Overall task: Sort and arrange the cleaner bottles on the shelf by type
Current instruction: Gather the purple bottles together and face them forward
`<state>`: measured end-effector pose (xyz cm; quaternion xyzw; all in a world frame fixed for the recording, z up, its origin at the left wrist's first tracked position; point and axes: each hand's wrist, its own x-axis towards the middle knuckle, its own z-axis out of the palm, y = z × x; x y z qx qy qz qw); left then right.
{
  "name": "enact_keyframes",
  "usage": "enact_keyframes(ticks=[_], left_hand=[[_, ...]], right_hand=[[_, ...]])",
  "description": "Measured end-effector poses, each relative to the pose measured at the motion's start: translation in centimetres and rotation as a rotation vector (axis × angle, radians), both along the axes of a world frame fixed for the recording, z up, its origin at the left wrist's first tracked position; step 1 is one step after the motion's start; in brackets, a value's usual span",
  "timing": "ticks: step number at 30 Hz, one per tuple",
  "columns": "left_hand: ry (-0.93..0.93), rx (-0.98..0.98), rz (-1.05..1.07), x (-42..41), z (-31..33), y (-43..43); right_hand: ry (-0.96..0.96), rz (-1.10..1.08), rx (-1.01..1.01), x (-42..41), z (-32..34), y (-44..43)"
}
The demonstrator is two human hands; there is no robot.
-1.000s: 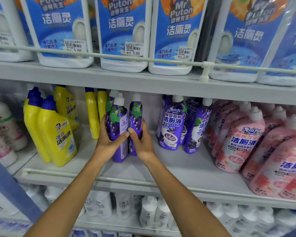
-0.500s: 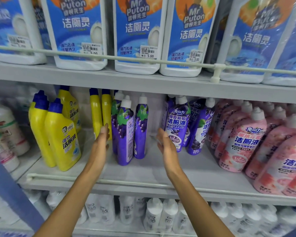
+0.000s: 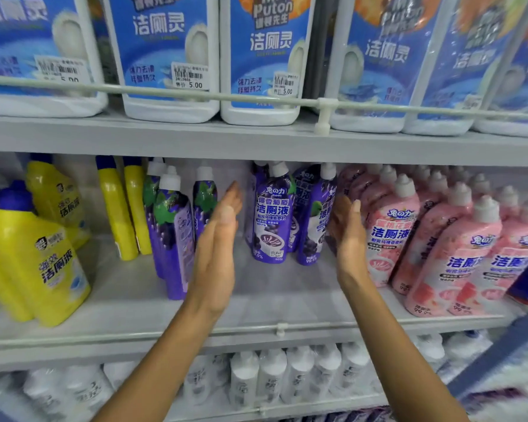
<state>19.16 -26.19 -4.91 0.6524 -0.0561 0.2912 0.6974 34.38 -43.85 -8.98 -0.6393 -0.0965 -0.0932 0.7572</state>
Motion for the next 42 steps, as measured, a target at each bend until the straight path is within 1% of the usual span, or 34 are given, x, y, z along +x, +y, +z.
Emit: enact_keyframes(ticks=[3, 5, 7, 8, 10, 13, 15, 17, 20, 22, 24, 28, 30, 33, 38, 40, 42], left_hand=[[0.101, 0.049, 0.062, 5.3, -0.2, -0.6], [0.166, 0.104, 0.106, 8.3, -0.4, -1.0], [0.217, 0.112, 0.108, 11.2, -1.6, -1.4], [0.233, 0.132, 0.146, 12.2, -2.3, -1.5], [0.234, 0.178, 0.254, 14.0, -4.7, -1.3], [0.180, 0.232, 0.327, 15.4, -6.8, -1.5], [0.183, 0.254, 0.379, 15.3, -6.5, -1.7], [0.244, 0.296, 0.440, 15.0, -6.2, -1.6], [0.316, 0.300, 0.419, 14.4, -6.1, -1.5], [0.304, 0.278, 0.386, 13.6, -6.2, -1.8], [0.287, 0.272, 0.397, 12.5, -6.2, -2.3], [0.239, 0.388, 0.454, 9.6, -6.6, -2.4], [0.222, 0.439, 0.479, 8.2, -6.9, -1.6], [0.224, 0.525, 0.571, 6.2, -7.1, 0.1], [0.244, 0.645, 0.868, 3.0, -5.9, 2.4], [0.255, 0.699, 0.914, 2.1, -5.5, 3.0], [0.277, 0.734, 0.910, 1.5, -5.4, 3.6]], right_hand=[[-0.005, -0.068, -0.070, 2.3, 0.5, 0.0], [-0.086, -0.092, -0.163, 2.3, 1.2, 0.2], [-0.161, -0.100, -0.195, 2.6, 1.3, 0.5], [-0.186, -0.108, -0.200, 2.9, 1.1, 0.6], [-0.186, -0.130, -0.224, 3.8, 0.5, 1.0], [-0.184, -0.180, -0.292, 4.7, -0.5, 1.2], [-0.207, -0.216, -0.321, 4.9, -1.0, 1.0], [-0.246, -0.225, -0.330, 4.9, -1.1, 0.8], [-0.260, -0.165, -0.341, 4.3, -1.2, 0.5], [-0.231, -0.103, -0.302, 3.2, -1.6, 0.6], [-0.218, -0.055, -0.260, 1.8, -1.9, 0.9], [-0.211, 0.065, -0.105, -1.6, -2.5, 2.0], [-0.189, 0.105, -0.060, -2.9, -2.6, 2.8], [-0.175, 0.148, -0.036, -4.1, -2.7, 4.5], [-0.157, 0.216, 0.009, -5.3, -2.5, 8.2], [-0.147, 0.252, 0.024, -5.6, -2.5, 10.0], [-0.141, 0.278, 0.019, -5.8, -2.5, 11.6]])
